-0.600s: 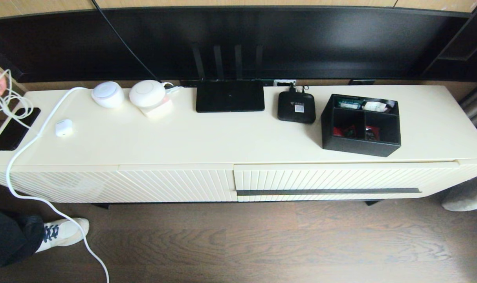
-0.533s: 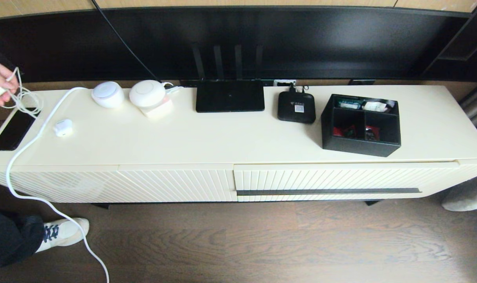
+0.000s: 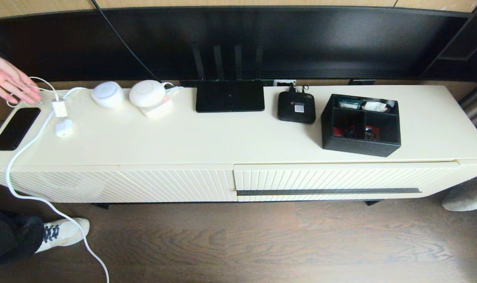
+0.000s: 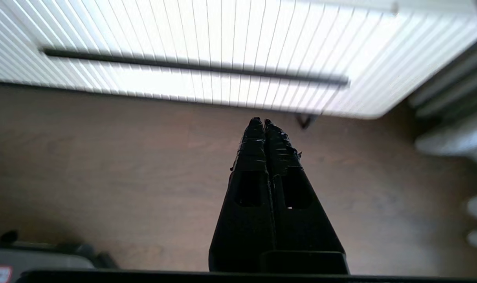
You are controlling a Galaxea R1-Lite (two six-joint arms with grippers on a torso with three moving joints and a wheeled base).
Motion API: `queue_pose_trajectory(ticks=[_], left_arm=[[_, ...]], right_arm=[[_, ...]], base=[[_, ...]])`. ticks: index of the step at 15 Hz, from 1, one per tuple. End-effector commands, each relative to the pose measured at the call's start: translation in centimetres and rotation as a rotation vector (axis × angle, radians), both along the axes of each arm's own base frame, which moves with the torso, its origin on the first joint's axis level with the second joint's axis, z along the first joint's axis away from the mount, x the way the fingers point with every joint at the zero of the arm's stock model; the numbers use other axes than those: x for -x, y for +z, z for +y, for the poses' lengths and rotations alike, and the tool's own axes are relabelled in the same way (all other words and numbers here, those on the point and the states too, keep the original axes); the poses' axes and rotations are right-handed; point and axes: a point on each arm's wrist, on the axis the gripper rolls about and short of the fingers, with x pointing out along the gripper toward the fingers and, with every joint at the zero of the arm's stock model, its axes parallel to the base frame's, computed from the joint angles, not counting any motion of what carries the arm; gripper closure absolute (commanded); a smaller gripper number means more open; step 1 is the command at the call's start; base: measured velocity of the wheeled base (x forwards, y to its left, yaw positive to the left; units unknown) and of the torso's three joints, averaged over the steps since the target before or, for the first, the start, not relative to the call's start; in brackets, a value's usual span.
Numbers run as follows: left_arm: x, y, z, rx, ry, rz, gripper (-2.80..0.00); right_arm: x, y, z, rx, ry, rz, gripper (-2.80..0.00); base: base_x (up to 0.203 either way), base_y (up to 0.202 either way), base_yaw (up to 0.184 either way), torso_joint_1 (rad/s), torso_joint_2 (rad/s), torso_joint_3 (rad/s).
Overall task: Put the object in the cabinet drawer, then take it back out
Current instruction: Open the drawer
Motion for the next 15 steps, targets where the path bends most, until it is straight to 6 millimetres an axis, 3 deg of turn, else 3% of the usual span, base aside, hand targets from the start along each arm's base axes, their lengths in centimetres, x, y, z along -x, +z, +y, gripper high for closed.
queue_pose_trajectory(ticks=[1,5,8,12,15], left_arm=[[0.0,0.0,0.0,0.000,0.000,0.001,0.00],[0.0,0.0,0.0,0.000,0.000,0.001,0.00],[0.0,0.0,0.0,0.000,0.000,0.001,0.00],[0.0,0.0,0.0,0.000,0.000,0.001,0.00],[0.0,0.0,0.0,0.000,0.000,0.003,0.00]], right_arm=[[0.4,1.5,0.0,0.007,0.003,-0.061,0.00],[2.5,8.1,0.0,0.033,0.001,-0.086,0.00],[1.3,14.9,0.0,0.057,0.010,-0.001,0.00],[-5.2,20.9,0.1,0.194,0.057,0.156,0.00],[-11.6,21.7,0.7,0.394,0.161,0.297,0.00]], base=[[0.000,0.000,0.000,0.000,0.00,0.000],[0.000,0.000,0.000,0.000,0.00,0.000],[0.000,0.000,0.000,0.000,0.00,0.000],[0.000,0.000,0.000,0.000,0.00,0.000],[0.000,0.000,0.000,0.000,0.00,0.000]])
